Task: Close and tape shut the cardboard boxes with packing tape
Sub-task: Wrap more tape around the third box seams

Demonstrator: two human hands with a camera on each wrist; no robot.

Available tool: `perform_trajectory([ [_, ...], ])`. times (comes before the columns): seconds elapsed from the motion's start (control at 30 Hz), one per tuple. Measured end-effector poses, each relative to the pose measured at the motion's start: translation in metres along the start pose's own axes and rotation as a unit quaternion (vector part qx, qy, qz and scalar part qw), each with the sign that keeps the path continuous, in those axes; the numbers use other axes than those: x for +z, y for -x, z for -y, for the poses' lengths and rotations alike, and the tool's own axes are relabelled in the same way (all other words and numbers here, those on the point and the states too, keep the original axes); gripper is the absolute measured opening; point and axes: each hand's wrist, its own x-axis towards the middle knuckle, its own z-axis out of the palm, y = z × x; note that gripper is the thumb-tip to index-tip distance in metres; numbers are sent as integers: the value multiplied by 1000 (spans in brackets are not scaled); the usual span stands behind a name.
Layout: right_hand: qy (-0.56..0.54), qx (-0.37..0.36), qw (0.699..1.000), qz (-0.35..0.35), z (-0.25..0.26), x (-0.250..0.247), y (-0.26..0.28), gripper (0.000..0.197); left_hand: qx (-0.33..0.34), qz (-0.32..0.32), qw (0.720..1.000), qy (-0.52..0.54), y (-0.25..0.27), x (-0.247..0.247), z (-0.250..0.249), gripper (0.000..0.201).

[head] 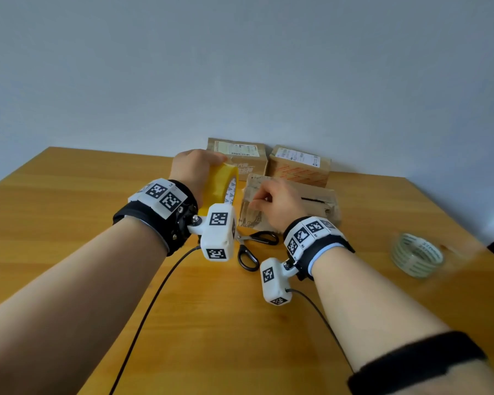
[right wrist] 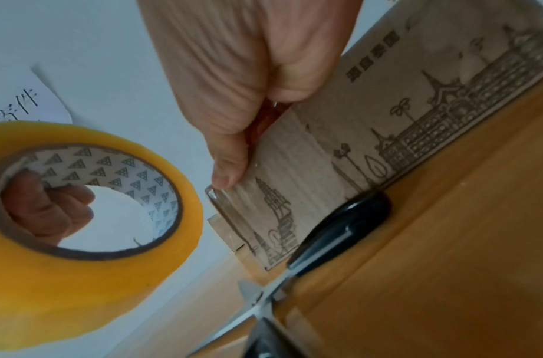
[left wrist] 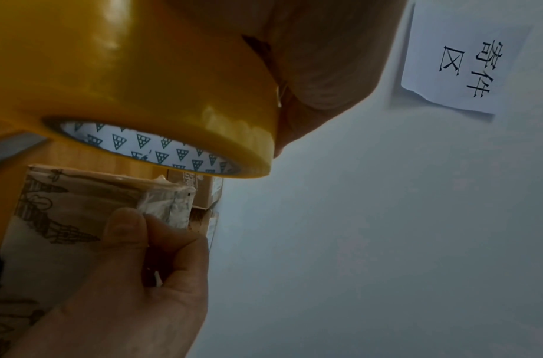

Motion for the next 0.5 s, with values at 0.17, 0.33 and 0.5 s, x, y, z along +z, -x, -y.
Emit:
perform_trajectory([
  [0.17,-91,60,993,50,3,-13,-3,4,35,33,999,-25,8,7,-1,10],
  [0.33,-346,107,932,29,20,-31,13,39,67,49,995,-57,16,21,4,11],
  [0.5,-342,101,930,87,26,-30,19,54,49,66,994,-66,32,29,9,5],
])
